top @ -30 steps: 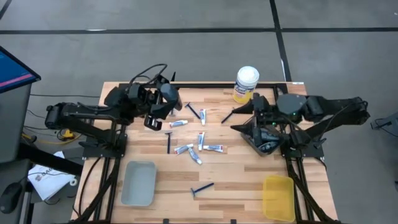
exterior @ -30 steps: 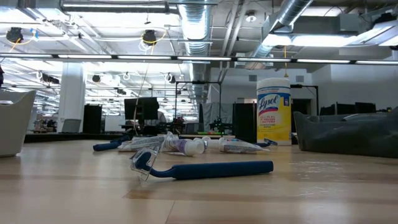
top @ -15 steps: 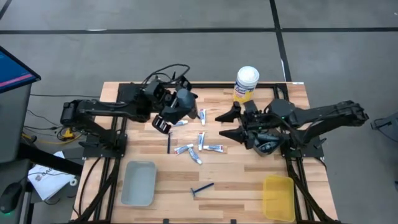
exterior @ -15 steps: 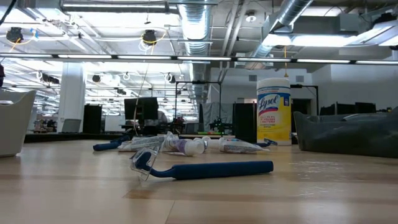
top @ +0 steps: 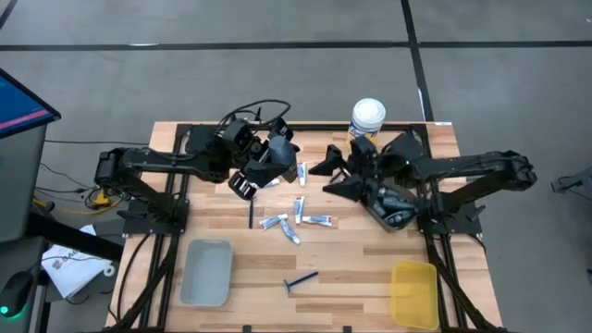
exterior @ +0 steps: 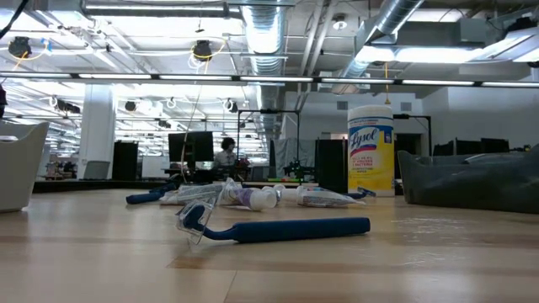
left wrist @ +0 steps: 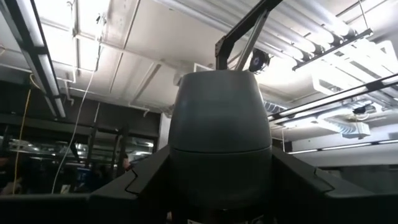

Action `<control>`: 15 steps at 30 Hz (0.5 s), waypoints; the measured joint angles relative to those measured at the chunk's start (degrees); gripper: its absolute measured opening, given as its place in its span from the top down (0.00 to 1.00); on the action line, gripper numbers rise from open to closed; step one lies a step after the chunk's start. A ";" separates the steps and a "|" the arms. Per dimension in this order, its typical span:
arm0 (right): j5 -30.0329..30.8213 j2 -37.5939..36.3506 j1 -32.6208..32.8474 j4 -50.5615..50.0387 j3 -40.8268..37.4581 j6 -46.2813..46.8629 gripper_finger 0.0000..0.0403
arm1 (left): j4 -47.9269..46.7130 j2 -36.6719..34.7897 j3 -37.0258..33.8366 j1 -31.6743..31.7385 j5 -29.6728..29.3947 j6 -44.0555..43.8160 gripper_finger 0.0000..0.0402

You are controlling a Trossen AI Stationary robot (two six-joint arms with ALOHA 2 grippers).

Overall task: Pick & Place Travel size toiletries
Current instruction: Put the gray deodorant into the black bin

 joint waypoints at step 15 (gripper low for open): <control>-7.18 0.30 -4.08 -3.70 5.17 7.72 0.25 | 0.48 2.15 -0.07 0.00 -0.29 -1.70 0.48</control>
